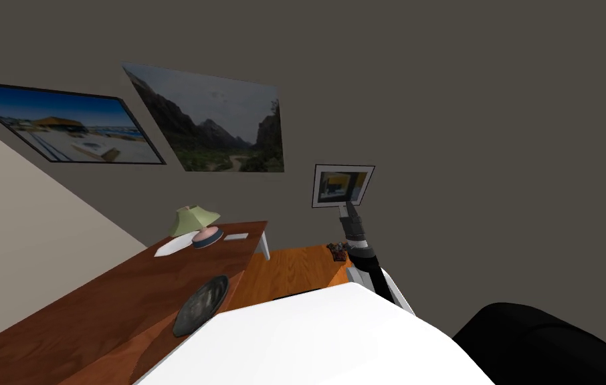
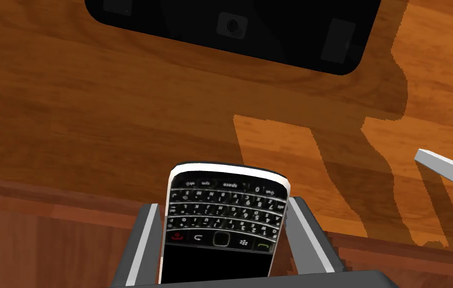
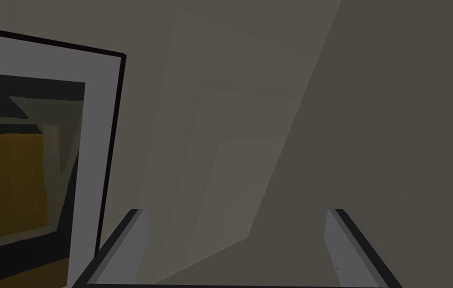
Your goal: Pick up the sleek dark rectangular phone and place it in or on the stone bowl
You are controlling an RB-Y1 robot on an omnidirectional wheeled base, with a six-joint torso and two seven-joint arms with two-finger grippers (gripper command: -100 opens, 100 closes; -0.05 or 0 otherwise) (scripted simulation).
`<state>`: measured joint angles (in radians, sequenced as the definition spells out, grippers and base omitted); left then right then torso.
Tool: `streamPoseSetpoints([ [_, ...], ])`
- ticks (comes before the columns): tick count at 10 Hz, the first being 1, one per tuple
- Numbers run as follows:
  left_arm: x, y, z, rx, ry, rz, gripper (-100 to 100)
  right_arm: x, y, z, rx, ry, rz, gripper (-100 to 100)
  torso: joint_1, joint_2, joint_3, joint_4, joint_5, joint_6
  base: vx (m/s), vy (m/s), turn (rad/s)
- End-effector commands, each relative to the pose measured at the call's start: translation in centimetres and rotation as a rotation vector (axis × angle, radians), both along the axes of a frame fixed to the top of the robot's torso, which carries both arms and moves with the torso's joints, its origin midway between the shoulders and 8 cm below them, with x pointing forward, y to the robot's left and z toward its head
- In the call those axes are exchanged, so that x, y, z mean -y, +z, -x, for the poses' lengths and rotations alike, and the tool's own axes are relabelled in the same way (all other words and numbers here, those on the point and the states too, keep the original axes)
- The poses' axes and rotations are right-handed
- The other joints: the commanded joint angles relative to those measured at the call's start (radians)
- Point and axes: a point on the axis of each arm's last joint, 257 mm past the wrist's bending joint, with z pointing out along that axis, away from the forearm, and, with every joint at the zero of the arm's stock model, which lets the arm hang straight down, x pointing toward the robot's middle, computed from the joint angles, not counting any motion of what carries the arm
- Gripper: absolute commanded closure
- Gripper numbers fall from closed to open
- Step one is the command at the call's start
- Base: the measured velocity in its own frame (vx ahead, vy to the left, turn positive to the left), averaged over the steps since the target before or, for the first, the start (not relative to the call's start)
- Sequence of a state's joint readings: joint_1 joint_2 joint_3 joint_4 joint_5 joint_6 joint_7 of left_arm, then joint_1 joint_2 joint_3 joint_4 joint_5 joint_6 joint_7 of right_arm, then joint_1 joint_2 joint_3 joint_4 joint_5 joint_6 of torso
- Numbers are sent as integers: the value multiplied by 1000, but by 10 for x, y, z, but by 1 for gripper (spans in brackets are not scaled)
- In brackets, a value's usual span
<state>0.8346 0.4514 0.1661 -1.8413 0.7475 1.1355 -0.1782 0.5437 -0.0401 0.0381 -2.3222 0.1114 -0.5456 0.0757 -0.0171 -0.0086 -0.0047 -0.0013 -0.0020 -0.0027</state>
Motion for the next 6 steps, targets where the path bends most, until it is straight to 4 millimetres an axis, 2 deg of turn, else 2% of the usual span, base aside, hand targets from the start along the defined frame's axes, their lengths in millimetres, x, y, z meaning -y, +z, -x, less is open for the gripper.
streamPoseSetpoints([
  [1, 14, 7, 1, 8, 36, 38, 100, 0, 0, 0, 0, 0, 0, 0, 0, 0, 0, 0, 0, 0, 152, -207, 79],
  [3, 26, 12, 5, 13, 74, 73, 100, 0, 0, 0, 0, 0, 0, 0, 3, -4, -2, -1, 0, -1, 142, -129, 66],
  [6, 40, 22, 13, 18, 132, 121, 100, 0, 0, 0, 0, 0, 0, 0, 10, -1, -1, -1, 1, -2, 112, -73, 65],
])
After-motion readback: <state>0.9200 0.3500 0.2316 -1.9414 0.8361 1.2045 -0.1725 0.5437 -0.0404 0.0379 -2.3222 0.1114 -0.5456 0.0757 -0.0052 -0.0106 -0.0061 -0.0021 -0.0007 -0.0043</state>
